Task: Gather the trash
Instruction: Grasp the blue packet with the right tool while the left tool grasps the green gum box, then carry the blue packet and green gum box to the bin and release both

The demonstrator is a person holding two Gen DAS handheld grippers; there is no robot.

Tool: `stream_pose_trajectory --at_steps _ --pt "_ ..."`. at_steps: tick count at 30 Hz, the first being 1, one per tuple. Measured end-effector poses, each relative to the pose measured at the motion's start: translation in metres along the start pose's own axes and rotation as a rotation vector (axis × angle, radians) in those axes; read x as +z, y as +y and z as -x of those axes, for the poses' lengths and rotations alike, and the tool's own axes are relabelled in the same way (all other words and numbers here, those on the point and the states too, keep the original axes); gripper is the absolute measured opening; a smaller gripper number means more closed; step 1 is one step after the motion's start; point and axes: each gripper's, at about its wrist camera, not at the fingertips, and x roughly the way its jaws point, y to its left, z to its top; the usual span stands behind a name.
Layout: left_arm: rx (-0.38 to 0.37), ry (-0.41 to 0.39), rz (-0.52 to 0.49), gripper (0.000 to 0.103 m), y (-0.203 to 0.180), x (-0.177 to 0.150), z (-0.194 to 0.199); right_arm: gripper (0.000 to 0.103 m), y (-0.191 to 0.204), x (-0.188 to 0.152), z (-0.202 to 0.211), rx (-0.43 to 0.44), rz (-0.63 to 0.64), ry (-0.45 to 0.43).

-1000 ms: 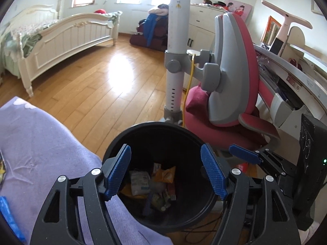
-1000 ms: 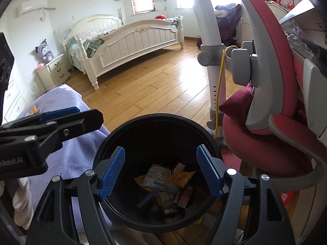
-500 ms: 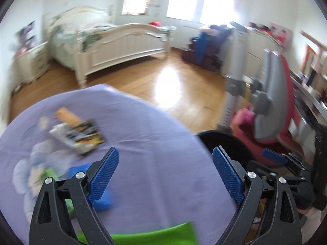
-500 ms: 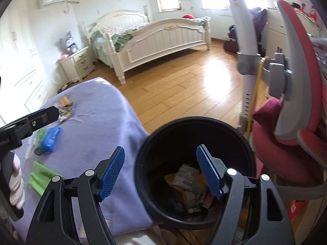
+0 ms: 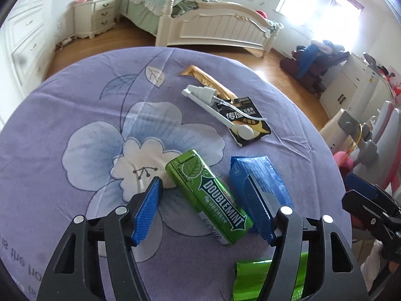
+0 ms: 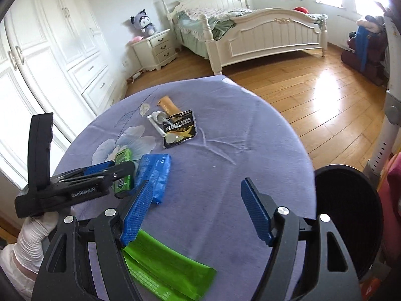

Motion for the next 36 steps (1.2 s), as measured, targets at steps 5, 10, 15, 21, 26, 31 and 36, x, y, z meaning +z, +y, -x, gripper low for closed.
stream_pose_trajectory --at_steps 5,10,15,21,26,31,36 --pt "0.032 -0.007 -0.073 0.048 0.005 -0.001 -0.005 0.07 0.027 0.001 -0.026 0.032 0.016 0.06" --pt "0.033 -0.007 -0.118 0.038 0.026 0.0 0.0 0.07 0.051 0.002 -0.048 0.052 0.061 0.112" --pt "-0.003 -0.027 -0.148 0.034 0.04 0.002 0.0 0.058 0.075 0.003 -0.077 -0.036 0.14 0.156" --pt "-0.053 -0.023 -0.134 0.033 0.046 -0.001 0.004 0.043 0.066 0.002 -0.065 -0.045 0.135 0.109" --pt "-0.099 -0.07 -0.152 0.033 0.026 0.0 0.024 0.042 0.042 0.004 -0.027 -0.023 0.081 -0.013" --pt "-0.168 -0.129 -0.225 0.033 -0.023 0.008 0.05 0.042 0.012 0.0 0.016 -0.081 0.03 -0.135" --pt "-0.259 -0.159 -0.321 0.033 -0.085 0.013 0.062 0.042 -0.028 -0.009 0.055 -0.176 -0.044 -0.221"
